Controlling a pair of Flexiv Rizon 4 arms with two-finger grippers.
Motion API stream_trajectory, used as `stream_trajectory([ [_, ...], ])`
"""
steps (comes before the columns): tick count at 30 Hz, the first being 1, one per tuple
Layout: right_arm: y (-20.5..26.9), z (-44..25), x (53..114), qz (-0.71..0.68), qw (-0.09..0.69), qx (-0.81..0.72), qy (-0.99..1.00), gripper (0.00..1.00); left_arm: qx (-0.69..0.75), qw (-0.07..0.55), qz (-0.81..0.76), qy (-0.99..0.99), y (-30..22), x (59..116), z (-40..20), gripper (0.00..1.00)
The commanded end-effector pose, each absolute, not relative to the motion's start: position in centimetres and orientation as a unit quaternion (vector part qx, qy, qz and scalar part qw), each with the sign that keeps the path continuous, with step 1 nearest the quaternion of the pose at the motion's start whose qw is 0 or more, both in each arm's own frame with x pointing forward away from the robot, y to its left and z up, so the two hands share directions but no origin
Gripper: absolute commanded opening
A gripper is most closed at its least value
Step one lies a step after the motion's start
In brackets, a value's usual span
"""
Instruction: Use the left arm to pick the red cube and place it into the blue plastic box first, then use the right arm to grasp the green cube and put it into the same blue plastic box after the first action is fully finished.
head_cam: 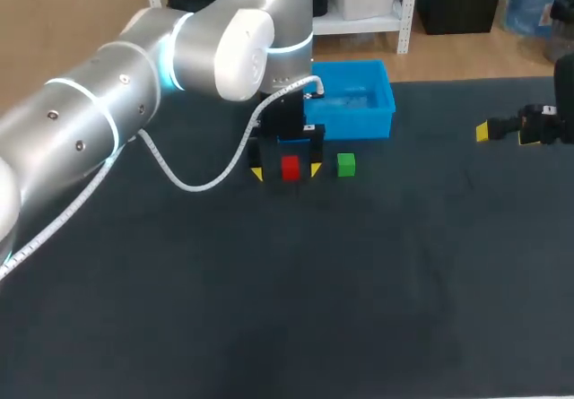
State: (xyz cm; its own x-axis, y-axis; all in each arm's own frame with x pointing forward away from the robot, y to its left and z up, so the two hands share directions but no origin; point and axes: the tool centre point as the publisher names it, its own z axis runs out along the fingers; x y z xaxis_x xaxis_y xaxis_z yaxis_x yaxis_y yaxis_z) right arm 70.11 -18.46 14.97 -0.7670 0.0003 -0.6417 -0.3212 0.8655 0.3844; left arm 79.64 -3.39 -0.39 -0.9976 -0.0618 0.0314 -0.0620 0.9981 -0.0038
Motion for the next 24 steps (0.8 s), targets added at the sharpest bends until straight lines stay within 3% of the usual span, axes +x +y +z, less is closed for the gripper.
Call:
stream_trajectory([
  [1,-18.50,14.99,70.06,0.244,0.330,-0.089,0.908,1.00,0.031,0.026,0.000,-0.999,-3.62,80.80,-0.66,1.00],
  [23,-18.50,14.99,70.06,0.244,0.330,-0.089,0.908,1.00,0.015,0.031,-0.011,-0.999,-3.50,80.70,-1.27,1.00],
  [24,-18.50,14.99,70.06,0.244,0.330,-0.089,0.908,1.00,0.015,0.031,-0.011,-0.999,-3.47,80.68,-1.29,0.83],
])
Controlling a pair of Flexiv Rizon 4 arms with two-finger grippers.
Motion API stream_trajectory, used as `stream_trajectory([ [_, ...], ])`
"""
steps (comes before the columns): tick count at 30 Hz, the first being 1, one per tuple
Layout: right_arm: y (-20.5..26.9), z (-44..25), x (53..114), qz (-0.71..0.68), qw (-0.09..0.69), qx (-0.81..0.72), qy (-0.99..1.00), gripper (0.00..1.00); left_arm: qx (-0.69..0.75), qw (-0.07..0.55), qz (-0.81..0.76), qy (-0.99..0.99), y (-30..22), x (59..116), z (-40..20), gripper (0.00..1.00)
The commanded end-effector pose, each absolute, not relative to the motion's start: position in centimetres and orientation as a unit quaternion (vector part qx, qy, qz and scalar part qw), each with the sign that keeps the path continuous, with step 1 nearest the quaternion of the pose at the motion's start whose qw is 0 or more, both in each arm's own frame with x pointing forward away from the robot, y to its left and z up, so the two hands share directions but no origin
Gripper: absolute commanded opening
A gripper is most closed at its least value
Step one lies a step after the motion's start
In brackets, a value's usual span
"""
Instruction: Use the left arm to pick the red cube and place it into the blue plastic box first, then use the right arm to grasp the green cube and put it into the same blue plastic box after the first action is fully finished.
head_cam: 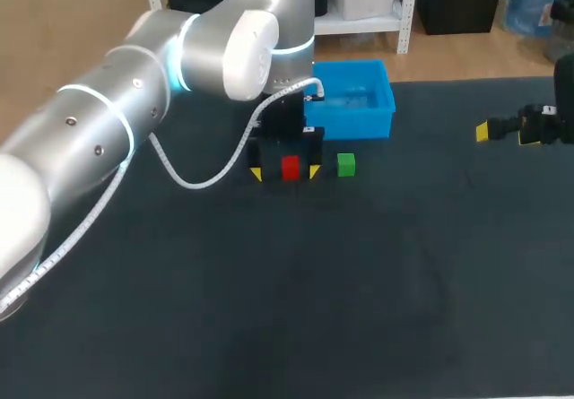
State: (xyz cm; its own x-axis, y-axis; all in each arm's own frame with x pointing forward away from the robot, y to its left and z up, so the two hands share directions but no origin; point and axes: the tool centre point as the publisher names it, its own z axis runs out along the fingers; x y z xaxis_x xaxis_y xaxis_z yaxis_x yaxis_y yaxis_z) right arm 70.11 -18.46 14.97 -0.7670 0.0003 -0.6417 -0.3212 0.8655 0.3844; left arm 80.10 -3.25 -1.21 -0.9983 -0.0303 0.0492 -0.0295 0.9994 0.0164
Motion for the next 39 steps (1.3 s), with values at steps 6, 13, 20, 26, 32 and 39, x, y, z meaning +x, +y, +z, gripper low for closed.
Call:
stream_trajectory([
  [6,-18.5,15.0,70.1,0.244,0.330,-0.089,0.908,1.00,0.020,0.029,-0.010,-0.999,-3.4,80.7,-1.3,0.32],
  [13,-18.5,15.0,70.1,0.244,0.330,-0.089,0.908,1.00,0.023,0.029,-0.008,-0.999,-3.3,80.4,-1.3,0.00],
  [20,-18.5,15.0,70.1,0.244,0.330,-0.089,0.908,1.00,0.021,0.027,-0.006,-0.999,-3.4,80.0,-0.8,0.00],
  [26,-18.5,15.0,70.1,0.244,0.330,-0.089,0.908,1.00,0.013,0.025,-0.009,-1.000,-3.3,79.5,-0.4,0.00],
  [32,-18.5,15.0,70.1,0.244,0.330,-0.089,0.908,1.00,0.000,0.014,-0.017,-1.000,-3.0,79.2,0.3,0.00],
  [39,-18.5,15.0,70.1,0.244,0.330,-0.089,0.908,1.00,-0.011,-0.003,-0.019,-1.000,-2.8,79.0,1.5,0.00],
])
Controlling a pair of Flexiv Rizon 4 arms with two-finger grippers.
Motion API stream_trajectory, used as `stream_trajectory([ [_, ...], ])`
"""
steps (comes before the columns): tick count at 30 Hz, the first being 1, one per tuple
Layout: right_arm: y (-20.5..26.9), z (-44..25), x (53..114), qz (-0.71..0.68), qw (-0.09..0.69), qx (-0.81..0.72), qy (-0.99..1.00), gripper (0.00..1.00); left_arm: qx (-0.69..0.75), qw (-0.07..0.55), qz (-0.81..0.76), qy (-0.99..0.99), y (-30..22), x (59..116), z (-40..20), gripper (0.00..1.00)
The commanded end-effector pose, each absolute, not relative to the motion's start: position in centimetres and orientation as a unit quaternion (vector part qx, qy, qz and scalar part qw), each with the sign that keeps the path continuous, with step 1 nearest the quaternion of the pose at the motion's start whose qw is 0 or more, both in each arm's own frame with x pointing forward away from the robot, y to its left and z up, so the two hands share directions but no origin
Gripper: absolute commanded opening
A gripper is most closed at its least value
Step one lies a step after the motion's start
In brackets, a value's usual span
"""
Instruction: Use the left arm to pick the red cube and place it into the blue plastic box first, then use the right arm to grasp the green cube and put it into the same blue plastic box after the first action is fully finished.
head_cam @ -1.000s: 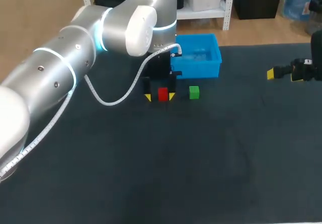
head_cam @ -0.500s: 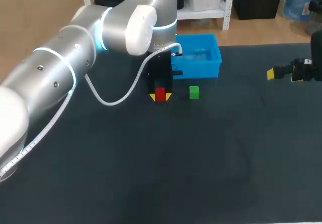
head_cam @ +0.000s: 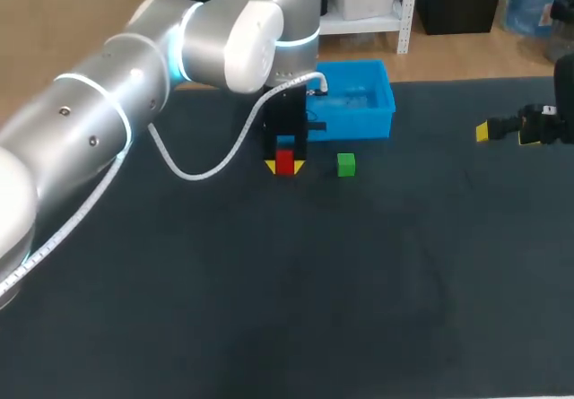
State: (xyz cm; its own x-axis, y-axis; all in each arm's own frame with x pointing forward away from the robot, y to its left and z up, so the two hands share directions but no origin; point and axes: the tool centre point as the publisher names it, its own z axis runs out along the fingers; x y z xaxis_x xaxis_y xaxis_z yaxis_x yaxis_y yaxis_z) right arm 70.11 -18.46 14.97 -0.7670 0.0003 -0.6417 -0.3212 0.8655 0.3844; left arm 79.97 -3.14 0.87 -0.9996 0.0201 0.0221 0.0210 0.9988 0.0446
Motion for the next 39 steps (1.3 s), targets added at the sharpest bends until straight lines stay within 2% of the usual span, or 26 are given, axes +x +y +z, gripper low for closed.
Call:
stream_trajectory([
  [1,-18.5,15.0,70.1,0.244,0.330,-0.089,0.908,1.00,-0.012,-0.005,-0.019,-1.000,-2.8,79.0,1.7,0.00],
  [39,-18.5,15.0,70.1,0.244,0.330,-0.089,0.908,1.00,-0.023,-0.082,0.024,-0.996,-3.4,80.5,9.9,0.00],
])
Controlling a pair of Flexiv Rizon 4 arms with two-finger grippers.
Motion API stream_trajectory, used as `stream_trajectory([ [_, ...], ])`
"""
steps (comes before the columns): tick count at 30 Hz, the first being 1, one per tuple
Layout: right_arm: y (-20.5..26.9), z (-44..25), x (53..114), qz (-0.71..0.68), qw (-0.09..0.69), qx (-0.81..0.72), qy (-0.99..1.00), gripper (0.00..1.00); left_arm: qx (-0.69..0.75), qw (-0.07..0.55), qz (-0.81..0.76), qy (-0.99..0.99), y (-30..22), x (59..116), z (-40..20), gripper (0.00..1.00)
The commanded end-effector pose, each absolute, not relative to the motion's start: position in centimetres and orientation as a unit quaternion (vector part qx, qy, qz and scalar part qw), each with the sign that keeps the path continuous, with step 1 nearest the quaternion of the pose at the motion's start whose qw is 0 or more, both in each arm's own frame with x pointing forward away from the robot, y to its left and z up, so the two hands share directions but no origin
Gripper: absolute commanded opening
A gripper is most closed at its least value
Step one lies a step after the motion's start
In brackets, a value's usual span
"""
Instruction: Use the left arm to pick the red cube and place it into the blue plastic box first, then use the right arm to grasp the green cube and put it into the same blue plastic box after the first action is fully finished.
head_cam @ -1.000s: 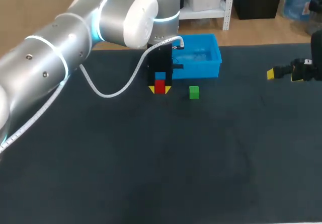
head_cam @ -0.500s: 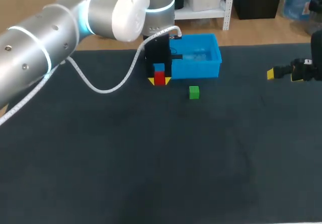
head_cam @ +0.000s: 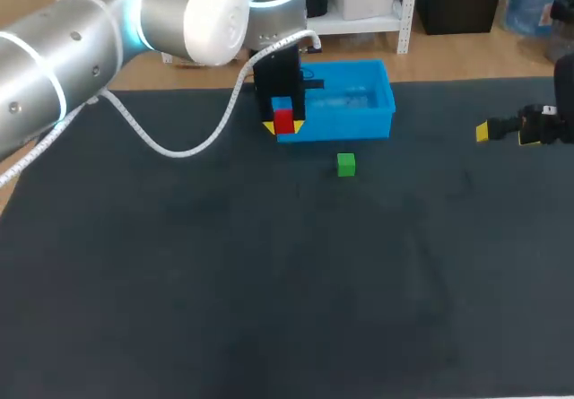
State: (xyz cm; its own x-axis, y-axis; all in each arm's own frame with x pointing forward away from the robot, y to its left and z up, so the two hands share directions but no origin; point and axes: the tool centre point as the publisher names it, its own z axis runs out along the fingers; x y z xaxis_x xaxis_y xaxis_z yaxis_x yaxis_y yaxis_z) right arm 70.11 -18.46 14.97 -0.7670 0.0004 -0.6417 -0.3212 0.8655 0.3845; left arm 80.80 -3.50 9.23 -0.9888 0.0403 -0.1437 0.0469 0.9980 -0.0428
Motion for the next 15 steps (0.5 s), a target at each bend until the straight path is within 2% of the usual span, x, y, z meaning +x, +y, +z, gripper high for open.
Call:
stream_trajectory([
  [1,-18.5,15.0,70.1,0.244,0.330,-0.089,0.908,1.00,0.024,0.083,-0.024,0.996,-3.4,80.5,10.1,0.00],
  [15,-18.5,15.0,70.1,0.244,0.330,-0.089,0.908,1.00,0.042,0.105,-0.036,0.993,-3.2,82.6,12.4,0.00],
])
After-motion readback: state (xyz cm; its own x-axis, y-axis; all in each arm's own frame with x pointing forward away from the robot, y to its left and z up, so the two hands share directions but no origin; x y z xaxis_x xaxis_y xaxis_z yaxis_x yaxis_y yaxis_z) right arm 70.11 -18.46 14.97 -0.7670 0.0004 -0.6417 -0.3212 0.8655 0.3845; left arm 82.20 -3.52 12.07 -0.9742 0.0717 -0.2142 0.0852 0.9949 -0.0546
